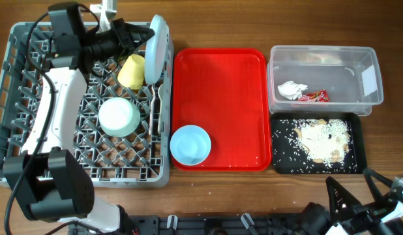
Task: Sort waste into correct bins and load items into the dishwasher rack
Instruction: 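Stand the plate upright in the rack's right edge and release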
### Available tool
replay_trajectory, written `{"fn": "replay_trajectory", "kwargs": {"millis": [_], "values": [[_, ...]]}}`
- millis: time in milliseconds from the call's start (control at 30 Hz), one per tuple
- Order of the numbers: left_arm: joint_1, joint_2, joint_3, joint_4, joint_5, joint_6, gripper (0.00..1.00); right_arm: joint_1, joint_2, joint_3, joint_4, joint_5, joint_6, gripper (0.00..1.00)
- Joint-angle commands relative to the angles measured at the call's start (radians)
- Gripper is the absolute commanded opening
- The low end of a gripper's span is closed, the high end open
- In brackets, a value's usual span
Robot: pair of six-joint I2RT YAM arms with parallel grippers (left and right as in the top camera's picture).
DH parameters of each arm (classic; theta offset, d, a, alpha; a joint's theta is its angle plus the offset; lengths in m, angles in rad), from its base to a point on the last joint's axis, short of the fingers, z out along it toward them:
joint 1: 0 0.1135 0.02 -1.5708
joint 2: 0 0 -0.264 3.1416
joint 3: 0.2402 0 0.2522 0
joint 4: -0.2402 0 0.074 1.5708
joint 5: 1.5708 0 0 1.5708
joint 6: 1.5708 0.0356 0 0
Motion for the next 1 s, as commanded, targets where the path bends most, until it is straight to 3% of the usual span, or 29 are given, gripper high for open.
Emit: {"fn": "replay_trajectory", "kwargs": {"millis": [0,200,400,433,467,533,667,700,800,967], "values": [[0.000,0.013,-0.001,-0.055,-0.151,-0.009,0.04,0.000,-0.007,-0.002,0.000,-0.002,0.011,1.00],[0.000,0.060,-0.001,-0.055,-0.210,-0.037,0.04,0.000,-0.007,-0.002,0.000,-0.002,0.011,1.00],[-0.003,0.107,-0.001,0.042,-0.246,-0.073,0.05,0.000,-0.007,-0.002,0.000,-0.002,0.011,1.00],[-0.005,0.107,-0.001,0.044,-0.249,-0.069,0.10,0.000,-0.007,-0.002,0.000,-0.002,0.011,1.00],[-0.005,0.107,-0.001,0.050,-0.248,-0.070,0.26,0.000,-0.007,-0.002,0.000,-0.002,0.011,1.00],[-0.005,0.106,-0.001,0.055,-0.248,-0.070,0.36,0.000,-0.007,-0.002,0.000,-0.002,0.010,1.00],[0.002,0.080,0.000,0.106,-0.249,-0.070,0.75,0.000,-0.007,-0.002,0.000,-0.002,0.011,1.00],[0.005,0.066,0.000,0.123,-0.249,-0.070,0.81,0.000,-0.007,-0.002,0.000,-0.002,0.011,1.00],[0.014,-0.013,0.000,0.126,-0.275,-0.070,0.94,0.000,-0.007,-0.002,0.000,-0.002,0.011,1.00],[0.014,-0.199,0.000,-0.022,-0.312,-0.070,0.95,0.000,-0.007,-0.002,0.000,-0.002,0.011,1.00]]}}
